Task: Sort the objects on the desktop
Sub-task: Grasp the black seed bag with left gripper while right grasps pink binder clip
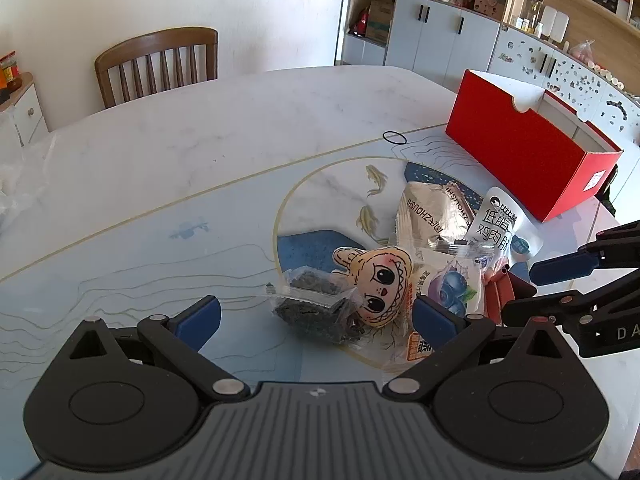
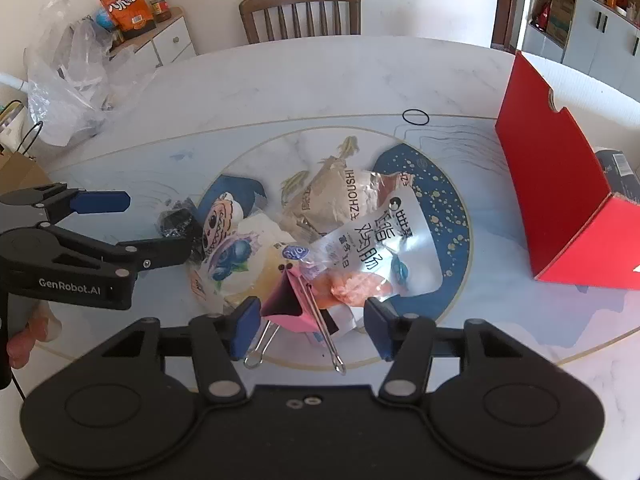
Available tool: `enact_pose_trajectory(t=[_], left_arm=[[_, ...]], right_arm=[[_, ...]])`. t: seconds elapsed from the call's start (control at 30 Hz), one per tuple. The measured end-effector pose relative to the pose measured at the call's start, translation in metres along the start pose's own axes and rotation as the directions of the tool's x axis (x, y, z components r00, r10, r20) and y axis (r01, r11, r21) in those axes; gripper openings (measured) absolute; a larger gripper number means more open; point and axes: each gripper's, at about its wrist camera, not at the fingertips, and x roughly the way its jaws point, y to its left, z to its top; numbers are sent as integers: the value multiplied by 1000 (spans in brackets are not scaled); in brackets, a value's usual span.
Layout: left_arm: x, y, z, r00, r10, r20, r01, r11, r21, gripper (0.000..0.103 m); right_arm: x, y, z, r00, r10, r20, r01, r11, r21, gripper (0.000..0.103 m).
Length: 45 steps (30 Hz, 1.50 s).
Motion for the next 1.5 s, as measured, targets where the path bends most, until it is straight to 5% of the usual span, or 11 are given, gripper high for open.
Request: enact_pose_trajectory(t=[0.5,0.8,1.0,1.5], left_arm=[[13,9,-1,1000,4,-8,-5,1000,-24,99],[21,11,-2,999,0,-42,-2,1000,-30,70],[21,9,-3,999,0,-48,-2,1000,-28,40],[-10,3,-6,999,-21,-31,19,996,-86,36]], right_arm=[[12,4,-7,999,-18,-34,17,1000,-18,39],[17,4,-9,999,-11,-41,10,1000,-22,36],[15,3,-8,999,-8,-39,7,1000,-24,35],[-9,-11,-15,999,33,-7,-33,999,12,24]])
